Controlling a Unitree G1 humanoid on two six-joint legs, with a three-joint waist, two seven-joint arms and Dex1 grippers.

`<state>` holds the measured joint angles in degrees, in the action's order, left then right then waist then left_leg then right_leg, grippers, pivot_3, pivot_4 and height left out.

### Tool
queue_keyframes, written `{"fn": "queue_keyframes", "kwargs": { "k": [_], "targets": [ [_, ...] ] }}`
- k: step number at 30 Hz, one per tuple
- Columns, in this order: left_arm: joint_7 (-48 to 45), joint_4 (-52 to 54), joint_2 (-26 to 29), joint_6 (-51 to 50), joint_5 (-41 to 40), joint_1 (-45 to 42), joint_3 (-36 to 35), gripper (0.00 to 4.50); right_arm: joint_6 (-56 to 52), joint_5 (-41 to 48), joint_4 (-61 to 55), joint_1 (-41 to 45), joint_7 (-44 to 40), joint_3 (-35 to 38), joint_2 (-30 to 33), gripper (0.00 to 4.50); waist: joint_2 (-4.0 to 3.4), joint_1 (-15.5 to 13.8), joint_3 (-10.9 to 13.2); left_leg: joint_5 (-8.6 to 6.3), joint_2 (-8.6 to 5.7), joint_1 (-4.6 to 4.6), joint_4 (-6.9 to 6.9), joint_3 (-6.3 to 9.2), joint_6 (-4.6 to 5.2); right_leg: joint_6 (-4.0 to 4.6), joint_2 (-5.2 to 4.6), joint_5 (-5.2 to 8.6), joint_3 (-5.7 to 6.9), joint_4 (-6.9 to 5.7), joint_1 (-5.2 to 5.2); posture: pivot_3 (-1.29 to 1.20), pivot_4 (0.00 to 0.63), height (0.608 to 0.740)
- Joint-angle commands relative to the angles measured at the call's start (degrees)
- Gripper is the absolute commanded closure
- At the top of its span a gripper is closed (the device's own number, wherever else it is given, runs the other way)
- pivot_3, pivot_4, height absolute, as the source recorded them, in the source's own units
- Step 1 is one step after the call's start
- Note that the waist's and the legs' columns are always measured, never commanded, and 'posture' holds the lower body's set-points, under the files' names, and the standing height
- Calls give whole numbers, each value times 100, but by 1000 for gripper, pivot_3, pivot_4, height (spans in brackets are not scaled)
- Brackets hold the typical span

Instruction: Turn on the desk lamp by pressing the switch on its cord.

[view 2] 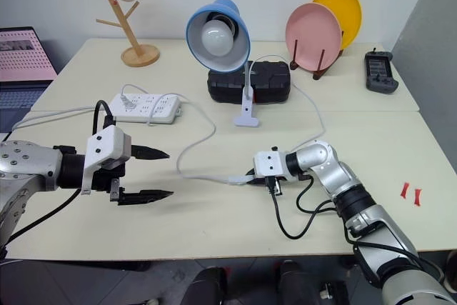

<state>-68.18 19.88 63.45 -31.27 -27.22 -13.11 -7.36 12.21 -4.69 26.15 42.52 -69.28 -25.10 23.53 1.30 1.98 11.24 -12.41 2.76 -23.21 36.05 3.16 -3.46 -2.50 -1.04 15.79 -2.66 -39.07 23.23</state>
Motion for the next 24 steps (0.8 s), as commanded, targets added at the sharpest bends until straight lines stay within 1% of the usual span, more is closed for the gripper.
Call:
{"fn": "queue_keyframes", "kwargs": {
  "k": [1, 2, 3, 5, 7, 9, 12, 13, 16, 18, 21, 24],
  "targets": [
    [83, 153, -39, -78, -129, -40, -177, 0, 58, 53, 11, 126, -50, 109, 13, 4133, 0, 0, 0, 0, 0, 0, 0, 0, 0, 0, 0, 0, 0, 0, 0, 0, 150, 740],
    [145, 172, -81, -193, -207, -23, -216, 0, -242, 207, -105, 127, -139, 193, 19, 4133, 0, 0, 0, 0, 0, 0, 0, 0, 0, 0, 0, 0, 0, 0, 0, 0, 150, 740],
    [270, 211, -184, -462, -414, -11, -300, 0, -845, 489, -301, 143, -252, 336, 0, 4133, 0, 0, 0, 0, 0, 0, 0, 0, 0, 0, 0, 0, 0, 0, 0, 0, 150, 740],
    [1173, 229, -868, -1863, -1873, -114, -846, 0, -2804, 1371, -785, 307, -467, 752, -23, 4133, -5, -4, 3, 0, 0, 0, 0, 0, 0, 0, 0, 0, -1, -1, -1, 0, 150, 740],
    [1842, 479, -1398, -2553, -2687, 44, -1164, 0, -4330, 1980, -1081, 487, -613, 1012, 66, 4133, 0, -9, 3, 0, 0, -3, 5, 4, 0, 0, -3, -1, 0, -7, -3, 0, 150, 740],
    [2422, 740, -1814, -2790, -3170, 177, -1344, 0, -5173, 2299, -1236, 594, -677, 1140, 175, 4133, 3, -4, 1, 0, 1, -4, 8, 12, 0, -1, -3, -2, 5, -10, -3, 0, 150, 740],
    [3856, 849, -2878, -2817, -4170, 112, -1411, 0, -6556, 2881, -975, 973, -501, 1588, 150, 4133, 6, -15, -2, 0, 1, 1, 4, 16, 0, 0, -4, -2, 9, -10, -6, 0, 150, 740],
    [4245, 866, -3157, -2787, -4440, 100, -1401, 0, -6896, 3021, -892, 1081, -452, 1695, 140, 4133, 5, -19, -2, 0, 1, 0, 4, 23, 0, 0, -2, -2, 15, -8, -7, 0, 150, 740],
    [4992, 916, -3767, -2619, -4896, 140, -1270, 0, -7750, 3430, -895, 1257, -526, 1828, 220, 4133, 8, -16, -3, 0, -3, 1, 9, 23, 0, 2, -4, -4, 11, -13, -11, 0, 150, 740],
    [5349, 877, -4159, -2474, -5199, 200, -1144, 0, -8214, 3684, -955, 1294, -573, 1877, 288, 4133, 5, -20, -5, 0, -4, 2, 9, 22, 0, 2, -3, -5, 11, -10, -11, 0, 150, 740],
    [5606, 839, -4572, -2321, -5550, 321, -935, 0, -8726, 4027, -1096, 1291, -555, 1942, 376, 4133, 7, -18, -5, 0, -7, -4, 8, 19, 0, 2, -6, -5, 8, 0, -10, 0, 150, 740],
    [5747, 731, -4757, -2202, -5749, 353, -798, 0, -8976, 4289, -1315, 1231, -584, 1933, 505, 4133, 7, -19, -5, 0, -9, -5, 8, 15, 0, 2, -6, -5, 4, 0, -9, 0, 150, 740]
  ]
}}
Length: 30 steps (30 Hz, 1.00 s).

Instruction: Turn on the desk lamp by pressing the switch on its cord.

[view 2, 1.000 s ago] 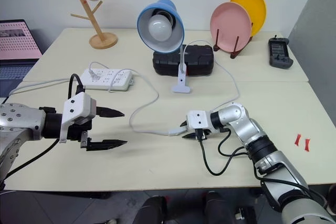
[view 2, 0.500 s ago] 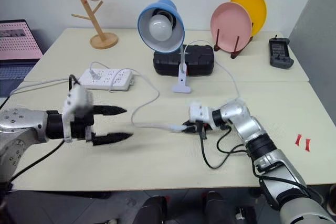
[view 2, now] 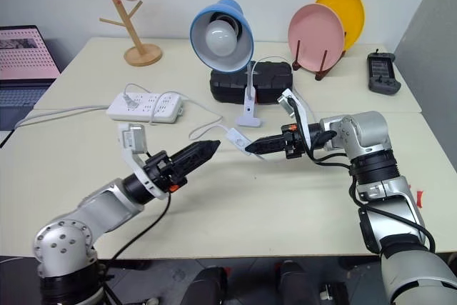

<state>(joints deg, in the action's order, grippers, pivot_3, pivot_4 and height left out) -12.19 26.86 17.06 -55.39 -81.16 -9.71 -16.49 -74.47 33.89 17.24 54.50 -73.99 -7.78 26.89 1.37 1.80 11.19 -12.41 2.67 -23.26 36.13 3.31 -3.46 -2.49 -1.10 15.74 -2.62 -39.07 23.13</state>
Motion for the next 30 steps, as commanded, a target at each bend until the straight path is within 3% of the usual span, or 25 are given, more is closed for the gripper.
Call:
{"fn": "queue_keyframes", "kwargs": {
  "k": [1, 13, 30],
  "targets": [
    [156, 19, -131, 219, -409, 27, 172, 0, -370, 506, -478, 21, -87, 211, 192, 4133, 0, 0, 0, 0, 0, 0, 0, 0, 0, 0, 0, 0, 1, -1, 0, 0, 150, 740],
    [52, -143, -13, 372, -472, 72, 540, 0, -665, 1069, -963, -125, 254, 349, 288, 4133, 0, 3, 0, 0, 0, -2, 0, 0, 0, -1, 4, 0, 0, 4, 1, 0, 150, 740],
    [-192, -230, 96, 518, -453, 66, 622, 3294, -666, 1313, -1042, -163, 513, 362, 272, 4133, 0, 4, 0, 0, 0, -3, -1, 0, 0, -2, 5, 1, 0, 7, 2, 0, 150, 740]
  ]
}}
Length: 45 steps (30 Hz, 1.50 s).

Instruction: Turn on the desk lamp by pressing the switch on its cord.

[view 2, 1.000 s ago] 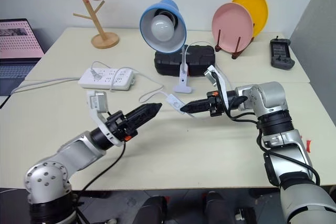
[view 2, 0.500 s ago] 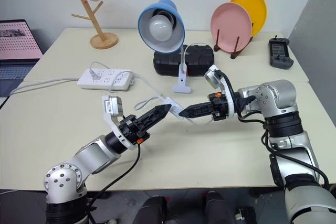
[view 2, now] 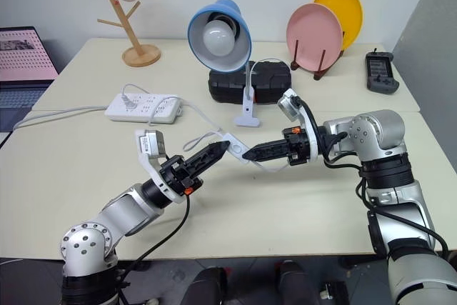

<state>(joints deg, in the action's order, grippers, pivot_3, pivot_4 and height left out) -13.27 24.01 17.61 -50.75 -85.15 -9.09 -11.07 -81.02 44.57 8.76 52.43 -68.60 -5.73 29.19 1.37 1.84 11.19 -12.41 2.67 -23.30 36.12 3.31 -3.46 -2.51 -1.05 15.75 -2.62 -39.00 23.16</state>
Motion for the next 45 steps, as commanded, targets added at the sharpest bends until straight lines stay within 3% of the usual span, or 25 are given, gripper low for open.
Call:
{"fn": "queue_keyframes", "kwargs": {
  "k": [1, 3, 8, 9, 14, 22, 38, 45],
  "targets": [
    [-77, 54, 49, 63, -55, 1, 86, 3480, -17, 254, -199, 41, -13, 156, 35, 4133, 0, 0, 0, 0, 0, 0, 0, 0, 0, 0, 0, 0, 0, 0, 0, 0, 150, 740],
    [-62, 27, 65, 83, -56, -15, 87, 3863, -10, 253, -198, 34, -4, 148, 32, 4133, 0, 0, 0, 0, 0, -2, 0, 0, 0, 0, 0, 0, 0, 1, 2, 0, 150, 740],
    [-228, 105, 226, 52, -332, -13, 11, 3871, 35, 281, -107, 61, -86, 85, 136, 4133, 0, 0, 0, 0, 0, -2, -1, 0, 0, 0, 0, 0, 0, 1, 2, 0, 150, 740],
    [-276, 145, 269, 15, -588, -9, -6, 3261, 50, 272, -40, 119, -135, 61, 165, 4133, 0, 0, 0, 0, 0, -2, -1, 0, 0, -1, 0, 0, 0, 1, 2, 0, 150, 740],
    [-324, 213, 487, -48, -1225, -173, 37, 2384, -71, 384, 305, 594, -398, 45, 237, 4133, -1, 2, 1, 0, 0, -7, 0, 0, 0, -1, 0, 0, 0, 4, 6, 0, 150, 740],
    [-213, -64, 624, -18, -1290, -502, 247, 868, -388, 728, -27, 747, -550, 23, 289, 4133, 0, -1, 1, 0, 0, -11, -3, 1, 0, -1, 0, 1, 2, 9, 7, 0, 150, 740],
    [-43, -139, 539, 77, -1395, -775, 363, 868, -450, 822, -114, 664, -378, 68, 278, 4133, 0, -2, 1, 0, 0, -13, -4, 2, 0, -1, 0, 1, 3, 10, 10, 0, 150, 740],
    [-30, -144, 548, 123, -1484, -703, 303, 2044, -448, 821, -80, 665, -384, 80, 292, 4133, 0, -2, 1, 0, 0, -14, -4, 2, 0, -1, 0, 2, 3, 10, 10, 0, 150, 740]
  ]
}}
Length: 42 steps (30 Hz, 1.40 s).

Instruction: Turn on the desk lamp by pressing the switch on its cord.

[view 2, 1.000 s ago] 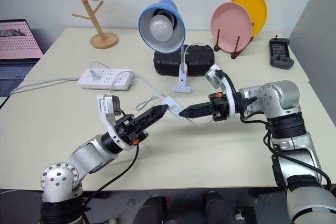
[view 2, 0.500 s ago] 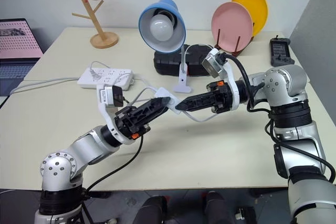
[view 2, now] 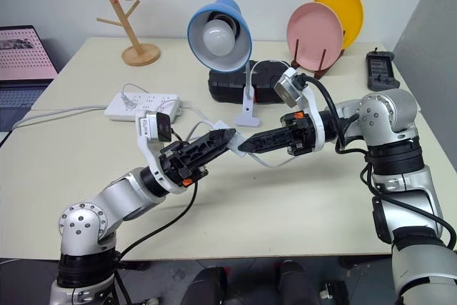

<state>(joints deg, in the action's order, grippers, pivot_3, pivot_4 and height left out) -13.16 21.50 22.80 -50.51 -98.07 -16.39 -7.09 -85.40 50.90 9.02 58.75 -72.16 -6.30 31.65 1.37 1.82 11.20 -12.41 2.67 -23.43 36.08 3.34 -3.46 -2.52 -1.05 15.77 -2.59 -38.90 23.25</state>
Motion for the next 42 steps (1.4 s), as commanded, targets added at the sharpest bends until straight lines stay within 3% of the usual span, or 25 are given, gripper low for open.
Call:
{"fn": "queue_keyframes", "kwargs": {
  "k": [1, 11, 19, 25, 27, 37, 42],
  "targets": [
    [-38, 108, 32, 103, -208, 34, -101, 2266, -12, 186, -84, 40, -28, 144, 47, 4133, 0, 0, 0, 0, 0, 0, 0, 0, 0, 0, 0, 0, 0, 0, 0, 0, 150, 740],
    [74, 153, 33, 191, -401, 132, -116, 3973, -43, 218, -38, 44, -11, 177, 67, 4133, 0, 1, 0, 0, 0, 0, -1, 0, 0, 0, 0, 0, 0, 2, 0, 0, 150, 740],
    [236, 218, 5, 239, -869, 241, -46, 4031, -83, 273, -124, -8, 12, 200, 92, 4133, 0, -1, 0, 0, 0, -1, -1, 0, 0, 0, 0, 0, 0, 2, 1, 0, 150, 740],
    [373, 264, -16, 286, -682, 271, 66, 4031, -40, 298, -184, -37, 61, 184, 84, 4133, 0, -1, 0, 0, 0, -2, -1, 0, 0, -2, 0, 1, 0, 3, 1, 0, 150, 740],
    [299, 257, 13, 295, -803, 257, 2, 3327, 32, 260, -181, -45, 73, 155, 64, 4133, 0, -1, 0, 0, 0, -2, -1, 0, 0, -3, 0, 2, 0, 3, 1, 0, 150, 740],
    [373, 238, 642, 210, -1228, 422, -285, 1598, 359, 118, -27, -5, 71, 46, -28, 4133, 0, 5, 1, 0, 0, -2, -3, 0, 0, -3, 0, 3, 0, 5, 3, 0, 150, 740],
    [339, 276, 1092, 152, -1365, 687, -401, 480, 532, 6, 119, 51, 61, 9, -94, 4133, -1, 3, 2, 0, 1, -2, -7, -1, 0, -7, 0, 7, -1, 5, 7, 0, 150, 740]
  ]
}}
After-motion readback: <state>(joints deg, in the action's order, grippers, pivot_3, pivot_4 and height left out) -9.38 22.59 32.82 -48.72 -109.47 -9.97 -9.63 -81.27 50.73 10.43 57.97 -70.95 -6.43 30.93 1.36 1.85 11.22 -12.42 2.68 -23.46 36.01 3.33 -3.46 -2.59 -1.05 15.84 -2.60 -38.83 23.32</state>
